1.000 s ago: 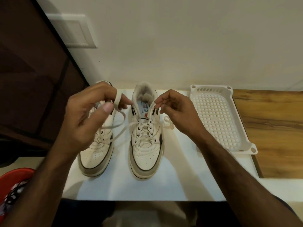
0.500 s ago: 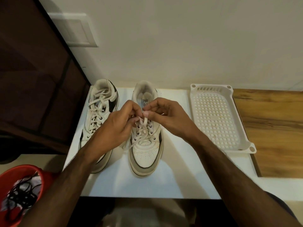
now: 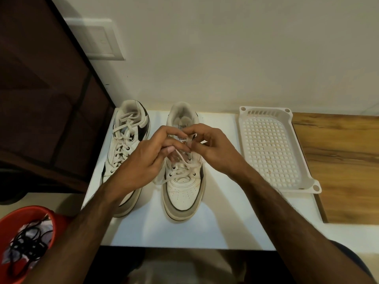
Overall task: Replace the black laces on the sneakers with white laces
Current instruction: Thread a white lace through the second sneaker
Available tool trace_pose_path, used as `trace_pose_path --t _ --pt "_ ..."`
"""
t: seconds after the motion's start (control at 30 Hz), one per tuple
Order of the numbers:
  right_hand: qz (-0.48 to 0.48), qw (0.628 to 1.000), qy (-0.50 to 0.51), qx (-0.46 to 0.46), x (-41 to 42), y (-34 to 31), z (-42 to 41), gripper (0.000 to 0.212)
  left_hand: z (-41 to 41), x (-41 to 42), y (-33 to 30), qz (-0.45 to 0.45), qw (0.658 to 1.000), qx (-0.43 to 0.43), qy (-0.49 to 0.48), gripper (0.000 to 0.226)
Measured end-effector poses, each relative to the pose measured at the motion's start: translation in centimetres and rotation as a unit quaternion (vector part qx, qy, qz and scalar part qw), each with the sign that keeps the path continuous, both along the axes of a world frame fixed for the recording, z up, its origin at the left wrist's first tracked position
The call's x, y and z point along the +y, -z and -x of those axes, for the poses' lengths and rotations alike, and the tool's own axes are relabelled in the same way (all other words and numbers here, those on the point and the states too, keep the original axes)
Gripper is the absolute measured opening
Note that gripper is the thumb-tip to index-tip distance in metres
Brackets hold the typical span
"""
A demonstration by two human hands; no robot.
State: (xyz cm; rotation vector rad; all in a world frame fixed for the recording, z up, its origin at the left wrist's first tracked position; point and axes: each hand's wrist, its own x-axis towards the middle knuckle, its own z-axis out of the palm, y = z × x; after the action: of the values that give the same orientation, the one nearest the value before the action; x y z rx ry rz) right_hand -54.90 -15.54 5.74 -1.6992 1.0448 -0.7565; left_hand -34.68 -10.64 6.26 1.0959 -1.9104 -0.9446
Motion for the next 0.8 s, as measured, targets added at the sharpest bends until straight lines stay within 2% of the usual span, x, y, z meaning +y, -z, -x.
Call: trace_pose_path --t 0.1,0.23,0.4,0.5,0.67,0.8 --pt "-0.069 0.993 -0.05 -0.078 0.2 -0.6 0.1 0.027 0.3 0.2 -0.2 -0.015 0.998 0.06 -0.006 0.026" --pt "-0.191 0.964 -0.082 -0.165 0.2 -1.2 0.5 0.028 0.6 0.2 -0.7 -0.079 0.982 0.168 -0.026 0.02" --pt "-0.292 0.92 -0.089 -0.247 0.4 -1.8 0.1 0.037 1.8 0.5 -1.1 -0.074 0.973 0.205 -0.079 0.018" --pt "-0.284 0.919 -0.09 -0.257 0.3 -1.7 0.3 0.027 2.1 0.4 -1.3 -0.054 0.966 0.21 -0.142 0.012" --pt "-0.18 0.969 -0.063 -0.159 0.3 -1.1 0.4 0.018 1.3 0.0 -1.0 -0.007 0.95 0.217 -0.226 0.012" --pt "-0.189 0.968 -0.036 -0.159 0.3 -1.1 0.4 0.018 1.0 -0.2 -1.2 0.017 0.937 0.234 -0.259 0.019"
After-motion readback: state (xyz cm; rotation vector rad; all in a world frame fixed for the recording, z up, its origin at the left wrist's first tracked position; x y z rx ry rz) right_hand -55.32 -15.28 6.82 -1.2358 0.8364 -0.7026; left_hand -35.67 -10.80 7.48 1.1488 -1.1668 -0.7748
